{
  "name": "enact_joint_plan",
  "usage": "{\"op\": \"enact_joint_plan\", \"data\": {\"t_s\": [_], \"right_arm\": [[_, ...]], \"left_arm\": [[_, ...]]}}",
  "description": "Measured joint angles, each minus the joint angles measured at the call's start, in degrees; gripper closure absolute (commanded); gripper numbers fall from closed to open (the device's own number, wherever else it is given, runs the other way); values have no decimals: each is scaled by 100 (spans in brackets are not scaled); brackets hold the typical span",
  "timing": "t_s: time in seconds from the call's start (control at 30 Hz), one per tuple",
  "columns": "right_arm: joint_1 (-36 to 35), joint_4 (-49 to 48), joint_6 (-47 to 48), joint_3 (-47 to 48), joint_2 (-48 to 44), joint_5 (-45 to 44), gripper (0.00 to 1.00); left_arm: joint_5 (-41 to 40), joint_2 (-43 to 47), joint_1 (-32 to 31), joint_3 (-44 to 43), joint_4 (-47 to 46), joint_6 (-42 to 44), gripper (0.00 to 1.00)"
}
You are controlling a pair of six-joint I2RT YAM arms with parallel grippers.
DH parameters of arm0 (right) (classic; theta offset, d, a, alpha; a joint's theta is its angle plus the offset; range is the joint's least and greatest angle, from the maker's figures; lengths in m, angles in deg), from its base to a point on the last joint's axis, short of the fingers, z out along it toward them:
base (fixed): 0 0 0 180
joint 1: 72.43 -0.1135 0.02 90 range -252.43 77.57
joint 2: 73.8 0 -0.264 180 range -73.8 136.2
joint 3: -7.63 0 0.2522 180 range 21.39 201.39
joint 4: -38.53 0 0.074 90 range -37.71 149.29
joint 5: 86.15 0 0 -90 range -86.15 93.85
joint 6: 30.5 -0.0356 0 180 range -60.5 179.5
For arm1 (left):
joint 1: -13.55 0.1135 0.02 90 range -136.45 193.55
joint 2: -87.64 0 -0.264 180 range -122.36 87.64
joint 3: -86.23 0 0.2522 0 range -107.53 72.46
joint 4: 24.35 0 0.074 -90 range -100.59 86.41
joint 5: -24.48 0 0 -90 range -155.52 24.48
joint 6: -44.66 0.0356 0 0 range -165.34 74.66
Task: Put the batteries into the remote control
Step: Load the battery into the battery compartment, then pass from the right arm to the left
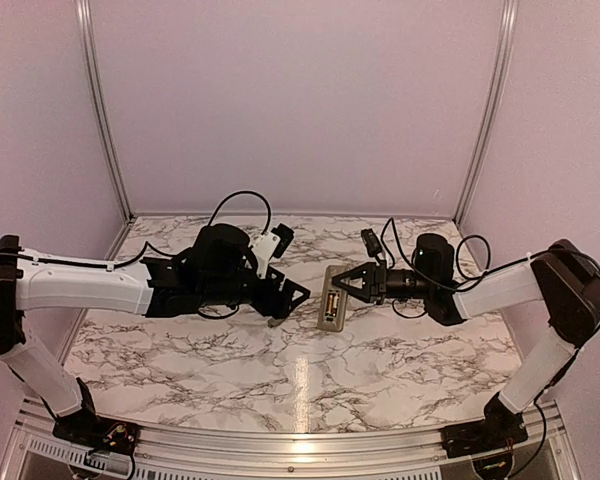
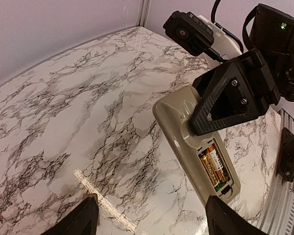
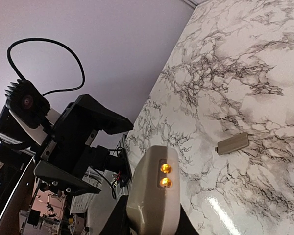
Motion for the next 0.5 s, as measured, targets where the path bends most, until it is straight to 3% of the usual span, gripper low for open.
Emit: {"op": "enact_joint_plan", "data": {"t_s": [0.23, 0.5], "right_arm": [[-103, 109, 72, 0, -50, -341, 100], [-275, 385, 177, 15, -50, -671, 100]], "left_arm": [[-179, -649, -407, -289, -186, -855, 15], [-518, -1318, -632, -1257, 39, -1145, 15]]}}
